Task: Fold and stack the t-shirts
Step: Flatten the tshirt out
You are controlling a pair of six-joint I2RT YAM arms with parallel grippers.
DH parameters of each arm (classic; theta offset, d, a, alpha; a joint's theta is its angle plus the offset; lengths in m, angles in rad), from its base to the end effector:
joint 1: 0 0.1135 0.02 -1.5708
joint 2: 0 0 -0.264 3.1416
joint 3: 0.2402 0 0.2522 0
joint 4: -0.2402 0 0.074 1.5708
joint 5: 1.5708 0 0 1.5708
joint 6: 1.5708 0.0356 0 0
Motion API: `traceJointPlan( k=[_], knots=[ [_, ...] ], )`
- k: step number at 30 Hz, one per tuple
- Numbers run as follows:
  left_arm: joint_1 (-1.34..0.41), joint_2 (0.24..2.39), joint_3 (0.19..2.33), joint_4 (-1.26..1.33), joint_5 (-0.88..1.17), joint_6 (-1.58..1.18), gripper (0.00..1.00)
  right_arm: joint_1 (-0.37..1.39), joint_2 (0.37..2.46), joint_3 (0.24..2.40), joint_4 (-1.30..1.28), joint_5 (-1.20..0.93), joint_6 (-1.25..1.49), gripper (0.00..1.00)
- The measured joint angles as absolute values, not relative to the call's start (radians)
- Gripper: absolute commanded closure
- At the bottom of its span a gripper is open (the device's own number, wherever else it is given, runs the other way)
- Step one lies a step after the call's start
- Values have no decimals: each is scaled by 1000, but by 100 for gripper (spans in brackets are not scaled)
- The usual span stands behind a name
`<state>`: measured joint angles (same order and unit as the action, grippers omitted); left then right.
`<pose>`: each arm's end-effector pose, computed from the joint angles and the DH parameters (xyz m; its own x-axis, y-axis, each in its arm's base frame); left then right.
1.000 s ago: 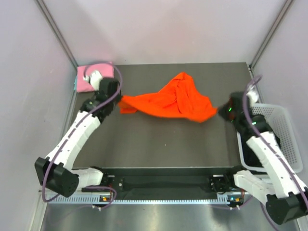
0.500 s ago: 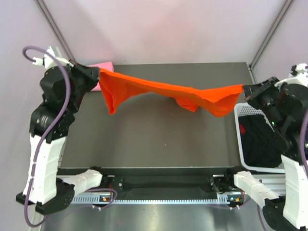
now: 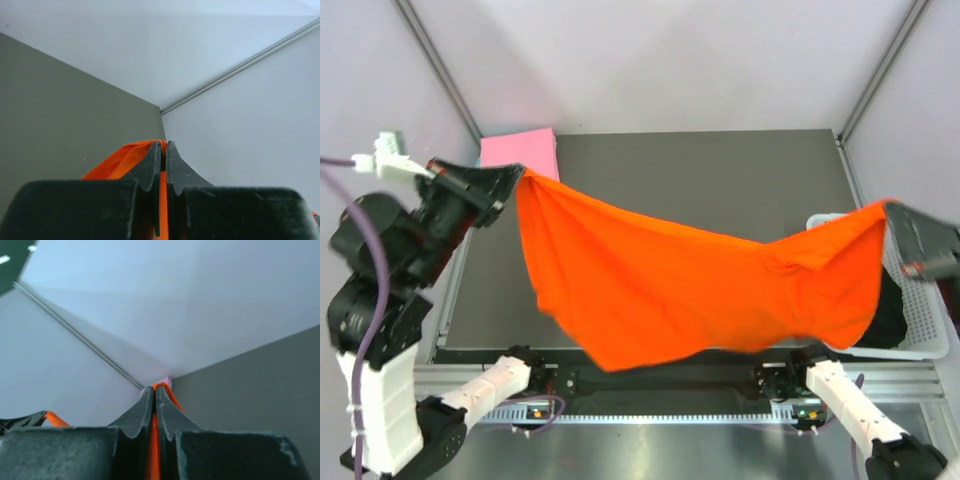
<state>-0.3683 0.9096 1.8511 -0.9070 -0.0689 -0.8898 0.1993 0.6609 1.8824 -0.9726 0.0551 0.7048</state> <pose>0.0597 -0.0204 0.5590 -0.2089 -0.7502 -0.6274 0.2107 0.5919 -0.7780 -0.0533 -0.0128 0.5532 0.0898 0.6781 -0.7295 -0.2672 0.7220 0.6383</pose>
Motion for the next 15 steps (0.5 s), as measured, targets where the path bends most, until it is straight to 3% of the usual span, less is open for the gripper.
traceJointPlan(
  k=[8,15],
  knots=[
    [-368,1180,1863,-892,-211,-760,100,199,1030,1889,-898,59,631,100],
    [-324,1535,2080,-878,-285,-675,100,159,1446,2190,-862,55,585,100]
  ],
)
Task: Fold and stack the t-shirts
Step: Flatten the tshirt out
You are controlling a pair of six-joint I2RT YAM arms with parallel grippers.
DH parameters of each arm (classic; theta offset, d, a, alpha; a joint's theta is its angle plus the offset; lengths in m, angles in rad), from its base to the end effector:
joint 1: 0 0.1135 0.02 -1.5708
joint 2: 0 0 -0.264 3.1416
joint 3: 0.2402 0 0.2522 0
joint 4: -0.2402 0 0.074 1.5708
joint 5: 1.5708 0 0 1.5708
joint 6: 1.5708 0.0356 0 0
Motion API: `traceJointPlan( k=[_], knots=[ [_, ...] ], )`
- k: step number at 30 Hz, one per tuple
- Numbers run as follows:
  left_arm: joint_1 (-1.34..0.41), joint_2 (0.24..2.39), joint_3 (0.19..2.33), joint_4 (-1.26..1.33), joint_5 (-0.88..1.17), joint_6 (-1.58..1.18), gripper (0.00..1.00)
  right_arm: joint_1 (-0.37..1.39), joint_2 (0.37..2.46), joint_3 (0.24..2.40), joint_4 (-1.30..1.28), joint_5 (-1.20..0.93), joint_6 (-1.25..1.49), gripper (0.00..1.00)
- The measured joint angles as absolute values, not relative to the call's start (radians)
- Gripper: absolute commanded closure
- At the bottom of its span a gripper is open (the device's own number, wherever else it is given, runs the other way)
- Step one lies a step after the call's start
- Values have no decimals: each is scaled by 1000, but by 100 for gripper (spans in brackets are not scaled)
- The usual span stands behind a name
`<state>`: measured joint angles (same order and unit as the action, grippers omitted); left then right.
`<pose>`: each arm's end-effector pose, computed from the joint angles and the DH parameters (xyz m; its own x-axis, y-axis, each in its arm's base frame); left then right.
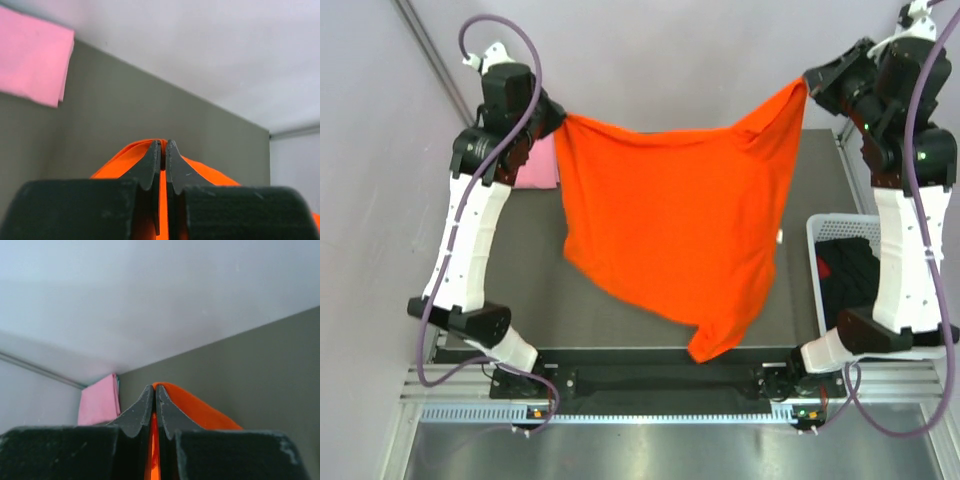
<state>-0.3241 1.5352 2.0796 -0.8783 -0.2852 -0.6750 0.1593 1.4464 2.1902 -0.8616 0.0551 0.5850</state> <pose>0.2793 -0.0833 0.5201 -0.2761 -0.5398 -0.7952 -0.1523 0.8415 -0.5184 0.2330 0.0354 0.5726 -0.1544 0.5336 -0.8315 -0.0229 0.8394 0.5430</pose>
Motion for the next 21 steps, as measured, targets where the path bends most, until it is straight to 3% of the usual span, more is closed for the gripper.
traceJointPlan(
  k=[4,9,16,21],
  knots=[
    [-264,1626,2222,-867,-270,-667,100,79,1539,2296,-831,13,590,100],
    [-233,1561,2185,-845,-234,-668,100,-31,1505,2286,-829,-65,603,100],
    [-237,1227,1924,-815,-139,-717,100,-49,1170,2107,-913,-106,567,100],
    [-237,1021,1934,-821,-109,-761,100,-50,879,2129,-983,-32,557,100]
  ],
)
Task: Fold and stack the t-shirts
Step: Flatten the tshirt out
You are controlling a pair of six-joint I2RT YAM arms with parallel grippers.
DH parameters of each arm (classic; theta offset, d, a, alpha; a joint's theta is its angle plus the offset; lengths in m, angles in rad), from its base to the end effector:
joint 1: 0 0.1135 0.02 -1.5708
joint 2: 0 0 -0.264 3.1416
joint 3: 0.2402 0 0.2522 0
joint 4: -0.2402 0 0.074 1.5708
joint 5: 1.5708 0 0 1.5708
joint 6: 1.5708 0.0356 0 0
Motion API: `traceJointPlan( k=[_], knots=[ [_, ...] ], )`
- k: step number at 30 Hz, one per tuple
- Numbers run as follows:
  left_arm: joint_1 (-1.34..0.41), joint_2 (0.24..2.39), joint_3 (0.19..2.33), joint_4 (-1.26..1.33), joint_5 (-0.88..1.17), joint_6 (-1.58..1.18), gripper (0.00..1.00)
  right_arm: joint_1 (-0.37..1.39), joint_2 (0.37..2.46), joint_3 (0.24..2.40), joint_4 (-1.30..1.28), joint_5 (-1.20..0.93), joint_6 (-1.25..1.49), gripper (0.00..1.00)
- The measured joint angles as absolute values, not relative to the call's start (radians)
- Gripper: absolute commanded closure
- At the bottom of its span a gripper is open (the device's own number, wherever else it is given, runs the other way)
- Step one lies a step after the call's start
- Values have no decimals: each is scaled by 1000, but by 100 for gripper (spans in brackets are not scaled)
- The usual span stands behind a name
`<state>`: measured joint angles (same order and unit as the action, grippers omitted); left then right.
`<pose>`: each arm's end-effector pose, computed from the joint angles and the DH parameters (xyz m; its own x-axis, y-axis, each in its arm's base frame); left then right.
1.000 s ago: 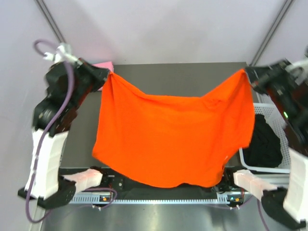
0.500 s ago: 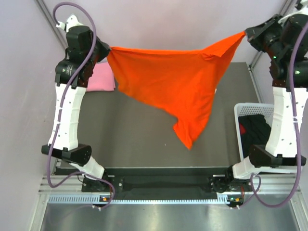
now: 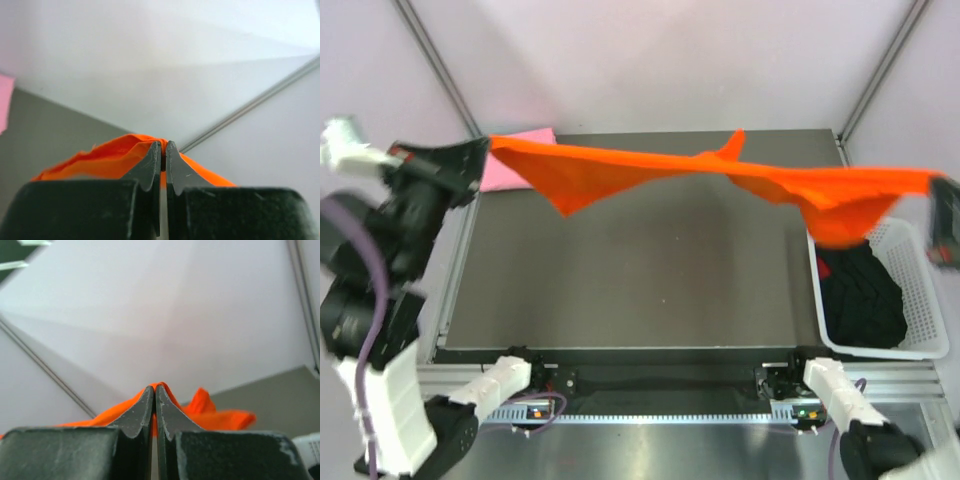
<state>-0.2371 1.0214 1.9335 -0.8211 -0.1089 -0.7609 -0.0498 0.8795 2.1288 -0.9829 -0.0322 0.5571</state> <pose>0.0919 -0.0182 0.5790 -0.0245 -0.6993 -0.7144 0.1538 0.7035 -0.6939 -0.0220 0.0022 0.5971 0.2331 0.5175 -0.8233 -0.1231 0.8555 0.5029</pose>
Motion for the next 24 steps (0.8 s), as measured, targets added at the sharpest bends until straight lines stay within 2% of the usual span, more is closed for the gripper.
traceJointPlan(
  k=[5,12,16,24],
  knots=[
    [-237,883,1988,-822,-49,-811,100,-49,719,2210,-990,30,561,100],
    [-237,869,1995,-841,-12,-830,100,-33,755,2229,-987,46,571,100],
    [-237,908,1882,-817,-51,-805,100,-30,826,2071,-892,29,549,100],
    [-236,1132,1406,-596,-205,-733,100,-28,1110,1425,-445,-60,539,100]
  ],
)
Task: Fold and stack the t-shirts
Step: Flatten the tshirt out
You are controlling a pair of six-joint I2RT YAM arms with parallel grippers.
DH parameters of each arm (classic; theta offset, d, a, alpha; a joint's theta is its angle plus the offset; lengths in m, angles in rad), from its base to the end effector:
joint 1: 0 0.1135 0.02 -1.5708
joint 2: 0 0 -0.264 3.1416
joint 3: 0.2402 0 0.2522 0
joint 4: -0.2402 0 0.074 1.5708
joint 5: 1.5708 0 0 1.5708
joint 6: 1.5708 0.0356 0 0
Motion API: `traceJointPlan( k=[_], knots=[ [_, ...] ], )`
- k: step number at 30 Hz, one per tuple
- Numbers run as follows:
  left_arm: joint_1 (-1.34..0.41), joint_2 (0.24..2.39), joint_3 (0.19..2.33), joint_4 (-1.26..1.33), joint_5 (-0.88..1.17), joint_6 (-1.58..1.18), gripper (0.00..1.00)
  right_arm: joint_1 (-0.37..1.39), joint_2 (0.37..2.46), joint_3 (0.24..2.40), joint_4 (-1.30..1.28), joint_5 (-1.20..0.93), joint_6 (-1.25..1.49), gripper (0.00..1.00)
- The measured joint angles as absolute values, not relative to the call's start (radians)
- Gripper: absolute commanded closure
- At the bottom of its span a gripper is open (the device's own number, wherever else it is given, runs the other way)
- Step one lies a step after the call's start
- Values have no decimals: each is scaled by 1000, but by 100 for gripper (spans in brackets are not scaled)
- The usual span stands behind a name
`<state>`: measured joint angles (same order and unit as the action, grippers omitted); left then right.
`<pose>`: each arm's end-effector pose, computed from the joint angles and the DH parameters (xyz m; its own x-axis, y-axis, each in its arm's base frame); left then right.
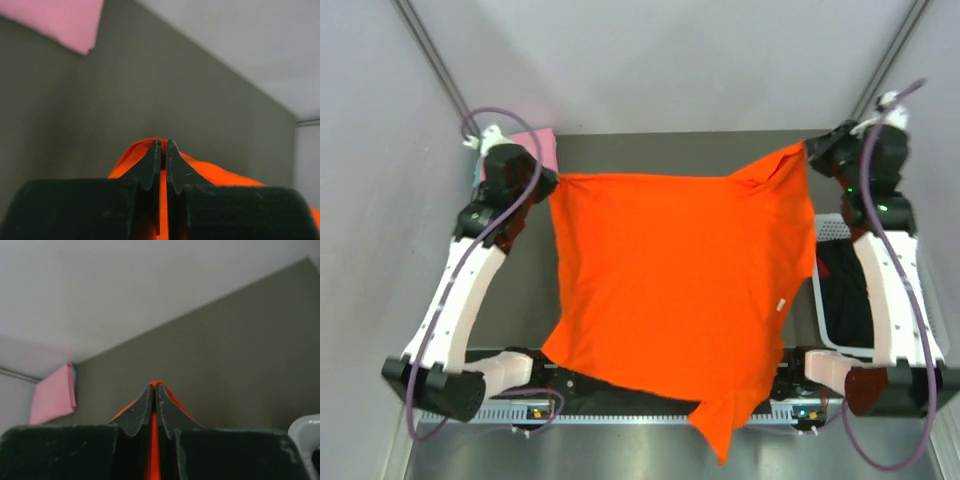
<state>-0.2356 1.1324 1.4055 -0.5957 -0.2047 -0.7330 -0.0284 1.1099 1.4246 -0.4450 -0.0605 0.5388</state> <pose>0.2262 -0.0469 0.4419 -0.2566 -0.6121 -0.7480 -0.1757 0.7905 -0.5867 0.2255 -0.0043 0.4686 -0.1277 0.5160 -0.8470 0.0395 0.8560 0.5155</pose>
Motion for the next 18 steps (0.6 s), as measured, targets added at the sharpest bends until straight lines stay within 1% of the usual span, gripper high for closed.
traceJointPlan(
  k=[4,6,8,10,11,12,15,18],
  knots=[
    [-215,1271,1218,-479,-240,-713,100,-28,1272,1179,-213,-99,553,100],
    [-185,1349,1182,-413,-226,-713,100,-26,1376,1145,-97,-121,563,100],
    [-142,1446,1180,-334,-194,-717,100,-21,1518,1164,13,-144,576,100],
    [-96,1570,1208,-267,-164,-726,100,-15,1707,1261,75,-177,588,100],
    [-73,1646,1237,-232,-142,-730,100,-15,1734,1284,83,-182,587,100],
    [-49,1739,1283,-210,-110,-732,100,-8,1877,1392,104,-201,596,100],
    [8,1953,1422,-172,-18,-731,100,8,2117,1637,102,-234,614,100],
    [47,2087,1534,-157,54,-730,100,29,2263,1804,94,-251,631,100]
  ],
)
